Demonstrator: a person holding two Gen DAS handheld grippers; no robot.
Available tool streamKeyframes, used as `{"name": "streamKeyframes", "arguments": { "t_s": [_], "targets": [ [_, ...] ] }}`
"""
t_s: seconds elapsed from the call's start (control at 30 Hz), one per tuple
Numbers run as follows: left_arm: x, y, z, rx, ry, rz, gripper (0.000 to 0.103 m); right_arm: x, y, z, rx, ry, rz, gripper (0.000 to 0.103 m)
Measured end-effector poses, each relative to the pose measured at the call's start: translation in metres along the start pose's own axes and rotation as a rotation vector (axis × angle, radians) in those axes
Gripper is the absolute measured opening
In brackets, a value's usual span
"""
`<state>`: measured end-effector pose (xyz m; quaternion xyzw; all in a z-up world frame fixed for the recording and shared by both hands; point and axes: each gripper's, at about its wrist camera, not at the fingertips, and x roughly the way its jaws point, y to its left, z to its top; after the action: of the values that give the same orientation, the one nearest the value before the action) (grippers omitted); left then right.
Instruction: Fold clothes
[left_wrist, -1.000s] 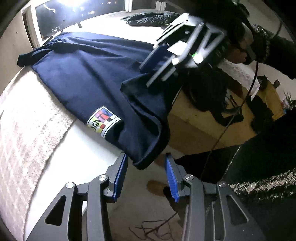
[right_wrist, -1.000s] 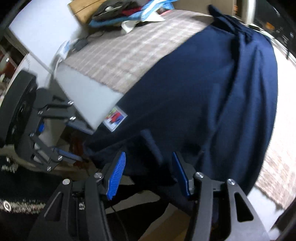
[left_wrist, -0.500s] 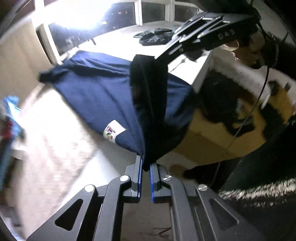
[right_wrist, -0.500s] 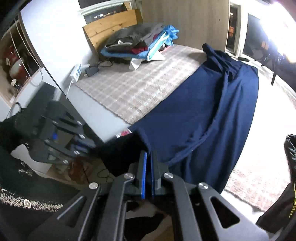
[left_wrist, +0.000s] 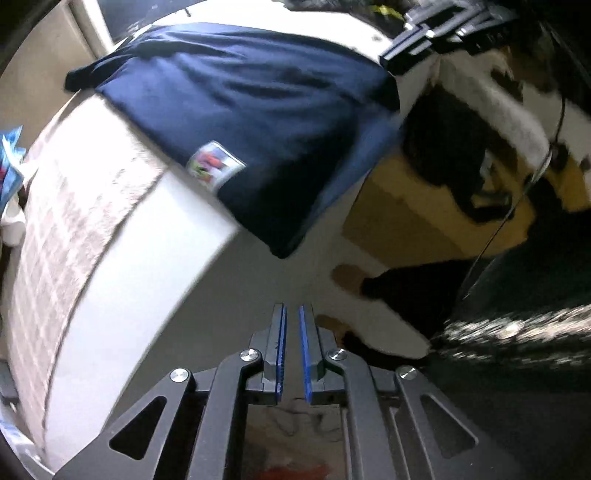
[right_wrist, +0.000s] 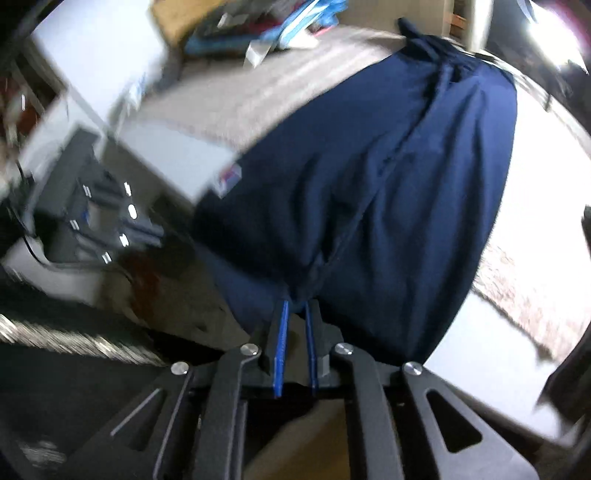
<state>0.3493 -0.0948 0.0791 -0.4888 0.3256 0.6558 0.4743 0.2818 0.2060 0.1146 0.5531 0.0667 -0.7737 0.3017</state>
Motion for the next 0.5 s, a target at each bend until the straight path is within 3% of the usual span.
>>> {"name": "streamKeyframes", "arguments": {
  "t_s": [0.07, 0.17, 0.3, 0.5],
  "targets": [
    [-0.012, 0.009, 0.012, -0.031, -0.046, -0.031, 0.009, -0.016, -0.008, 0.009, 0.063, -0.052, 0.036, 0.01],
    [-0.024, 0.021, 0.034, -0.066, -0.122, -0.09, 0.018, -0.038, -0.019, 0.026, 0.137, -0.12, 0.059, 0.01],
    [-0.035, 0.045, 0.071, -0.1, -0.195, -0.193, 0.018, -0.072, -0.039, 0.066, 0.193, -0.162, 0.019, 0.011],
    [-0.067, 0.131, 0.129, -0.227, -0.27, -0.136, 0.018, -0.144, -0.085, 0.131, 0.215, -0.273, -0.089, 0.022]
  ]
}}
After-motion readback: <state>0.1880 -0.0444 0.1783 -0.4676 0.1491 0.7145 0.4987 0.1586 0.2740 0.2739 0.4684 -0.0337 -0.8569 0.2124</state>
